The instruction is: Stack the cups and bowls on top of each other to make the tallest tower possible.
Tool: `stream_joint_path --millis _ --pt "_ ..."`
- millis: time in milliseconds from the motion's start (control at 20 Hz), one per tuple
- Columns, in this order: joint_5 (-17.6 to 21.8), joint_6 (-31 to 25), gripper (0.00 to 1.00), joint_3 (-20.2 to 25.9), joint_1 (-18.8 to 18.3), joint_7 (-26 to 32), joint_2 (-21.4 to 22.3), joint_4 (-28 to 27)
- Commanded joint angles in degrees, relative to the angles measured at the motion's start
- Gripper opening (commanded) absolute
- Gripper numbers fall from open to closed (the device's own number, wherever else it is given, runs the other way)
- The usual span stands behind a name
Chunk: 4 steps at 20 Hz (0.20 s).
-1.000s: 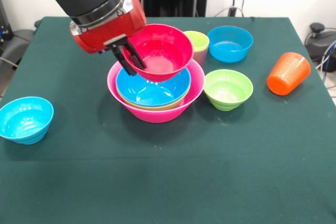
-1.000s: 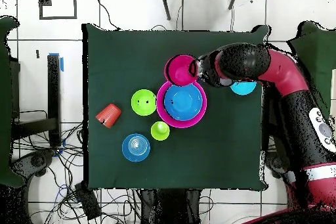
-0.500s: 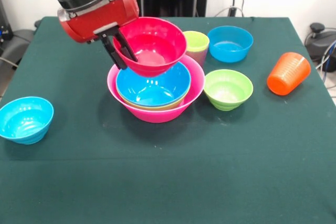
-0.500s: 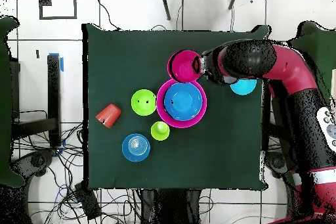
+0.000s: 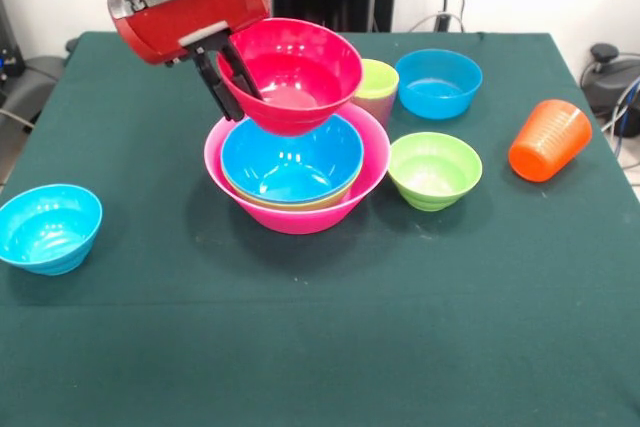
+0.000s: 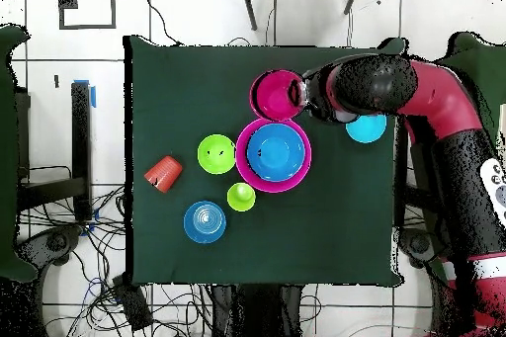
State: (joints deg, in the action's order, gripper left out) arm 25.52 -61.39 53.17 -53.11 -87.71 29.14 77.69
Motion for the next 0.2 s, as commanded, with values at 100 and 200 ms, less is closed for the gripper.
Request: stream_joint_path --millis 100,200 --pt "5.04 1.02 0.00 0.53 1.07 17.22 -0.33 3.61" --pt "5.05 0.89 0.00 0.66 1.00 17.14 -0.38 3.70"
